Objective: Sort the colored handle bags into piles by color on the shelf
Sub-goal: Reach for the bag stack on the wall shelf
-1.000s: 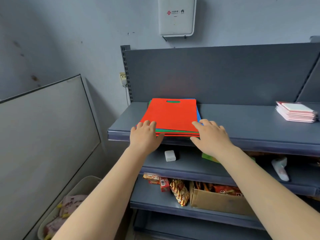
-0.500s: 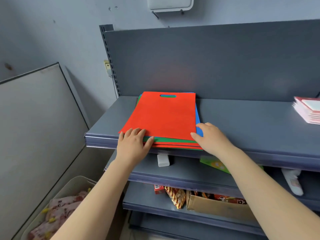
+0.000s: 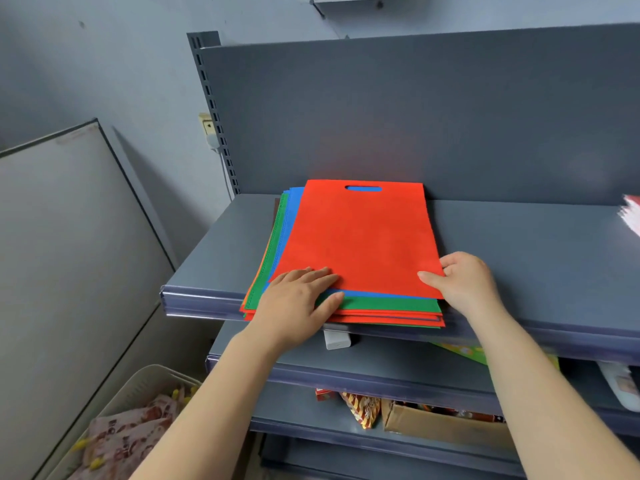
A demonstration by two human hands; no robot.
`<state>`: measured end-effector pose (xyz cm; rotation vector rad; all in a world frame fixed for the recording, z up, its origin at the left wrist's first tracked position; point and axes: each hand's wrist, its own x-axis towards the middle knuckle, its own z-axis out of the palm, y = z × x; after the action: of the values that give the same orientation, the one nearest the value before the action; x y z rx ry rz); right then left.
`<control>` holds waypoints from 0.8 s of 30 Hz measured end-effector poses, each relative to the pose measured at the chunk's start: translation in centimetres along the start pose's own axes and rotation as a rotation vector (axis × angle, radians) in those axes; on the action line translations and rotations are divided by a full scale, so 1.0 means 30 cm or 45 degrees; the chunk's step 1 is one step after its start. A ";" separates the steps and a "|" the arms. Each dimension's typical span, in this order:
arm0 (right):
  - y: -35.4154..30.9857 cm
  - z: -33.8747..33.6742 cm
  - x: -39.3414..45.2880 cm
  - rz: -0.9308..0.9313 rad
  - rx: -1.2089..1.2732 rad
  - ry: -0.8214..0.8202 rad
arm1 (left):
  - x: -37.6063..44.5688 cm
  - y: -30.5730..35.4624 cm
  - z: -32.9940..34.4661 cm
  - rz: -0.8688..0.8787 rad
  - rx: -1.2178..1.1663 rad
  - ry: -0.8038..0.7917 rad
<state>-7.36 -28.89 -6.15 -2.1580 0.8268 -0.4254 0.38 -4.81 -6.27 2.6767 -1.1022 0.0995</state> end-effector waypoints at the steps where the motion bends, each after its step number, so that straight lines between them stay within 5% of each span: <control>1: 0.007 0.001 0.005 -0.006 -0.018 0.027 | 0.008 -0.009 -0.003 0.001 -0.037 -0.008; 7: 0.048 -0.010 0.025 -0.118 -0.087 0.284 | 0.057 -0.093 -0.011 -0.180 -0.078 0.008; 15: 0.103 -0.033 0.057 -0.157 0.046 0.399 | 0.096 -0.230 -0.033 -0.623 -0.510 0.194; 24: 0.088 -0.029 0.054 0.093 0.543 0.173 | 0.085 -0.295 -0.053 -0.776 -0.430 0.420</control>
<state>-7.76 -31.76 -7.54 -1.7151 0.8027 -0.6529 8.46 -0.09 -6.10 2.4432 -0.1651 0.2104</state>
